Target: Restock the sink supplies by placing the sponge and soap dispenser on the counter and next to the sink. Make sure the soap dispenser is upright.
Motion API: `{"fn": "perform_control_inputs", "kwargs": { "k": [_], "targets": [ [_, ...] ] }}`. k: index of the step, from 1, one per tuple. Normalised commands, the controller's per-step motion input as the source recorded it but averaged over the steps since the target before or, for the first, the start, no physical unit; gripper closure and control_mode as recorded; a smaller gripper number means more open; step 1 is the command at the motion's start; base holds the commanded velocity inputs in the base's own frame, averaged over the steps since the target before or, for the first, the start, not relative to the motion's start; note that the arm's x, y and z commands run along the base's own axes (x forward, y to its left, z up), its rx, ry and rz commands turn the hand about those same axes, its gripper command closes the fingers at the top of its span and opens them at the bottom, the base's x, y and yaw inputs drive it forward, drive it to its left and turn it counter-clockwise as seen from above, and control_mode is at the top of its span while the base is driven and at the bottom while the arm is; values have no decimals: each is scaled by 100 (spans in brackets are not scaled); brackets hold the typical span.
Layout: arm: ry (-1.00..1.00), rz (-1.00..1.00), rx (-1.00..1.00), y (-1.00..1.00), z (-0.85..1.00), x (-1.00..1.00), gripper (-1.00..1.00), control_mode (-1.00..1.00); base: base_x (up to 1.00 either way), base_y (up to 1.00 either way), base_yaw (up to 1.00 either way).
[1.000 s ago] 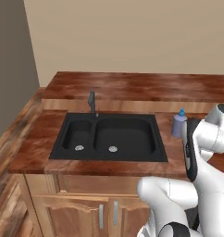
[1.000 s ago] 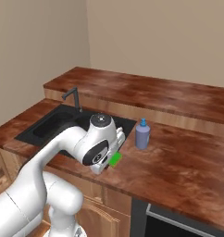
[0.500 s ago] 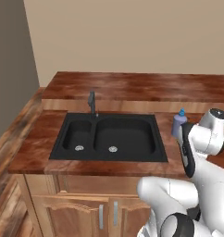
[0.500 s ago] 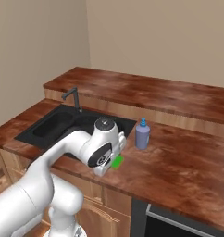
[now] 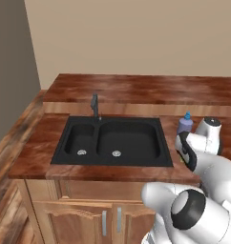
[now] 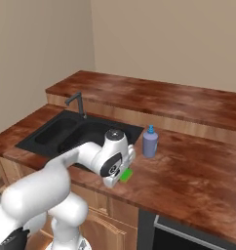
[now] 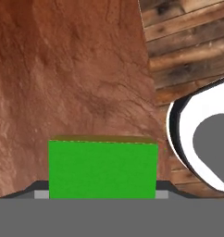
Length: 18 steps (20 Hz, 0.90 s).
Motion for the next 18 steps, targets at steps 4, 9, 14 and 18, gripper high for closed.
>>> {"fn": "perform_control_inputs", "kwargs": {
  "k": [4, 9, 14, 18],
  "targets": [
    [0, 0, 0, -21, -24, 12, 100, -100, 0, 0, 0],
    [0, 0, 0, -18, -21, 5, 100, -100, 0, 0, 0],
    [0, 0, 0, -2, -19, 20, 100, -100, 0, 0, 0],
    [1, 0, 0, 0, -8, 30, 100, -100, 0, 0, 0]
  ]
}}
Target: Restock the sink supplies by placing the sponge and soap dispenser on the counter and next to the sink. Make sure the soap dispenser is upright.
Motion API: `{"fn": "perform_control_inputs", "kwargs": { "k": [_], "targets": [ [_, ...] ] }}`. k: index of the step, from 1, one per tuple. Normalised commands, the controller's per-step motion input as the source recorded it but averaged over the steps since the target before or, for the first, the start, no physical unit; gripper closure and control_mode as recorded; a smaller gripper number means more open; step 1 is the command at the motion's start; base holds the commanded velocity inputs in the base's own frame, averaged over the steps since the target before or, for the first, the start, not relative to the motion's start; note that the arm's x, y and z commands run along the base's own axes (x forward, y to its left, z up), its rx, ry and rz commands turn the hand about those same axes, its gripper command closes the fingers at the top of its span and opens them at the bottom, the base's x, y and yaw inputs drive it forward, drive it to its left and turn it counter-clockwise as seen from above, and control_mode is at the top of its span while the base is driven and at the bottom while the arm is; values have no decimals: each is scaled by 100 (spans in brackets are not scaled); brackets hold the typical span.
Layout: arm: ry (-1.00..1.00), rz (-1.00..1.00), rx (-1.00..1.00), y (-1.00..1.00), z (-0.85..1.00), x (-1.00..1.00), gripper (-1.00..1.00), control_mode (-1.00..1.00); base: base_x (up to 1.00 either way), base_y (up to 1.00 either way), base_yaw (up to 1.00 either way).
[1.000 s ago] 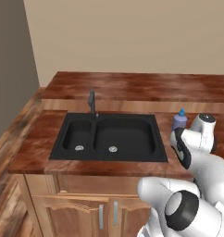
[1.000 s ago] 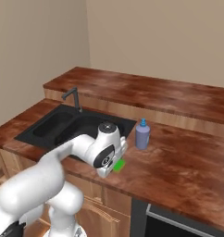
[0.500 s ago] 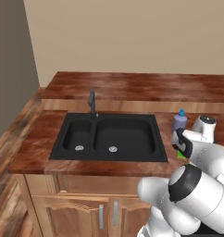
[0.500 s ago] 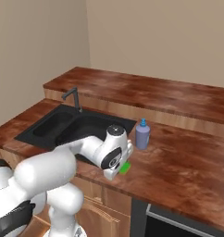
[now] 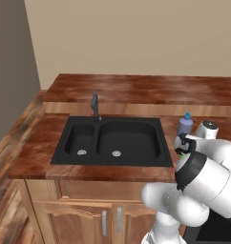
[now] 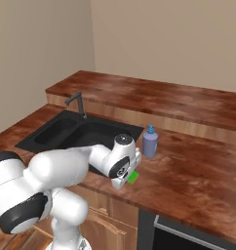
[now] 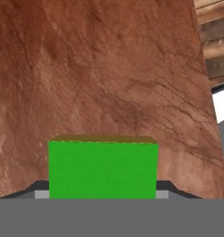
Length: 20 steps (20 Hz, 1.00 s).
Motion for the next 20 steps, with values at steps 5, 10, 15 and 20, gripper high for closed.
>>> {"fn": "perform_control_inputs", "kwargs": {
  "k": [5, 10, 15, 20],
  "targets": [
    [3, 0, 0, 0, -11, 29, 100, -100, 0, 0, 0],
    [4, 0, 0, 0, -24, 22, 100, -100, 0, 0, 0],
    [3, 0, 0, 0, -43, 5, -100, -100, 0, 0, 0],
    [0, 0, 0, -1, -21, 1, -100, -100, 0, 0, 0]
  ]
}}
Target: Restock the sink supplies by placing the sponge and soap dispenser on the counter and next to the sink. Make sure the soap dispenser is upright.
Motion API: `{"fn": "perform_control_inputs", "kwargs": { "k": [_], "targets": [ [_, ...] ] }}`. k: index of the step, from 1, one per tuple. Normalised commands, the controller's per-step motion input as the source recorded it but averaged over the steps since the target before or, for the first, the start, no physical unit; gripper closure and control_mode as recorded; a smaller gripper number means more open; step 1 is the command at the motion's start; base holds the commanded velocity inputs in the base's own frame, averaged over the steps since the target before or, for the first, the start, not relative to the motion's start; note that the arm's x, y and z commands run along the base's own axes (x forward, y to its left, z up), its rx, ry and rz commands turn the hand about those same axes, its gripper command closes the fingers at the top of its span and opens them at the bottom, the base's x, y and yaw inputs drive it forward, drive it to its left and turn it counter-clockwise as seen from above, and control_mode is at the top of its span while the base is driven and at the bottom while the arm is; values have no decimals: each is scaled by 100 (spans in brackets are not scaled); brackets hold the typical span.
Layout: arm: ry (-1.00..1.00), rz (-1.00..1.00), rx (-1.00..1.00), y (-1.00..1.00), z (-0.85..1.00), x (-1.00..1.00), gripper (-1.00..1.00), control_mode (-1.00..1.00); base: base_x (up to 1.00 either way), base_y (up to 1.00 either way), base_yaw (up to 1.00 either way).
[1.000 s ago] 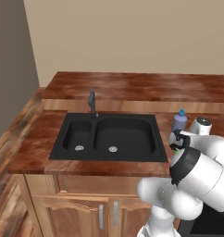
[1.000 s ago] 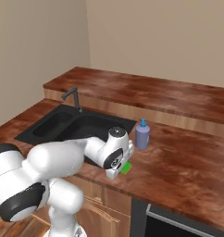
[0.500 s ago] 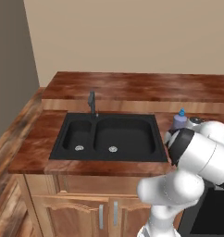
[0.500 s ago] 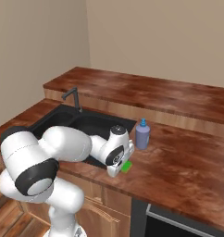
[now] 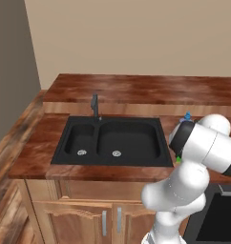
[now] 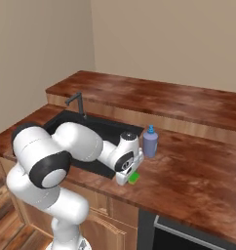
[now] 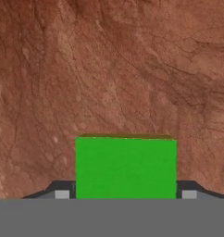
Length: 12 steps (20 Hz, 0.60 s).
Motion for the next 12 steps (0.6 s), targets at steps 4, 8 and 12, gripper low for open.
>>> {"fn": "perform_control_inputs", "kwargs": {
  "k": [4, 8, 12],
  "targets": [
    [0, 0, 0, -2, -3, 0, -100, -100, 0, 0, 0],
    [-2, 0, 0, 0, 0, -6, -100, -100, 0, 0, 0],
    [-12, 0, 0, 1, 21, -36, -100, -100, 0, 0, 0]
  ]
}}
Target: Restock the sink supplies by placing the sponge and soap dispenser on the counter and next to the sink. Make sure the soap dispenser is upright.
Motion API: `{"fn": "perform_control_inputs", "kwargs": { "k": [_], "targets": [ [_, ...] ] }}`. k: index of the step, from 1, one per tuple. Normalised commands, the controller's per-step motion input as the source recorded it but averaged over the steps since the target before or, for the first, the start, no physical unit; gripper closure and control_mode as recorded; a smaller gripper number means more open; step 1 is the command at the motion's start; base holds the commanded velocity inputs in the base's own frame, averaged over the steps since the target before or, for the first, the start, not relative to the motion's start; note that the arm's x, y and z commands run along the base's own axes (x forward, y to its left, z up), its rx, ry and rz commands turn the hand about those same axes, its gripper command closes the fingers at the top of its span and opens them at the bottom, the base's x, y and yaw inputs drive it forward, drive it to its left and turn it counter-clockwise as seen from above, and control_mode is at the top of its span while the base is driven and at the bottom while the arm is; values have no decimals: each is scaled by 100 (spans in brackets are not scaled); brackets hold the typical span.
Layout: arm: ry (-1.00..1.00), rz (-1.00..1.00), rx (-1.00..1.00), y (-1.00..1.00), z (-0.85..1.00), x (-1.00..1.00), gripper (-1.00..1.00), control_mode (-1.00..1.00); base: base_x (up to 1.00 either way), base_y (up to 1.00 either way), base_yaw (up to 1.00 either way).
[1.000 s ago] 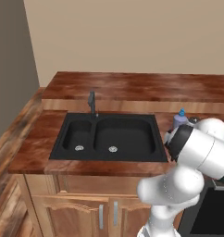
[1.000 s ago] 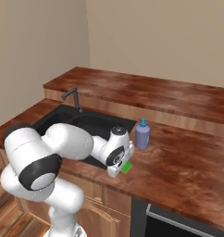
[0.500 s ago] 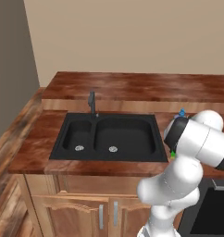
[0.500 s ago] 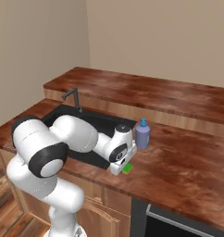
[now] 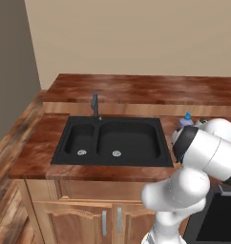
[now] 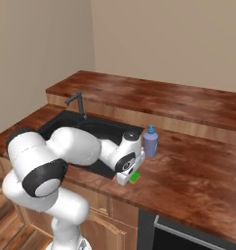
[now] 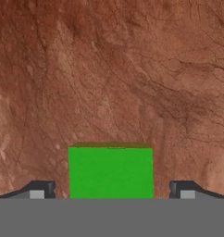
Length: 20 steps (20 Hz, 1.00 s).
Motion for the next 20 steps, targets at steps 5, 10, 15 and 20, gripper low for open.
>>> {"fn": "perform_control_inputs", "kwargs": {
  "k": [5, 10, 15, 20],
  "targets": [
    [-10, 0, 0, 0, 44, -26, -100, -100, 0, 0, 0],
    [-8, 0, 0, 1, 46, -15, -100, -100, 0, 0, 0],
    [-12, 0, 0, 5, 66, -28, -100, -100, 0, 0, 0],
    [-11, 0, 0, 4, 76, -28, -100, -100, 0, 0, 0]
  ]
}}
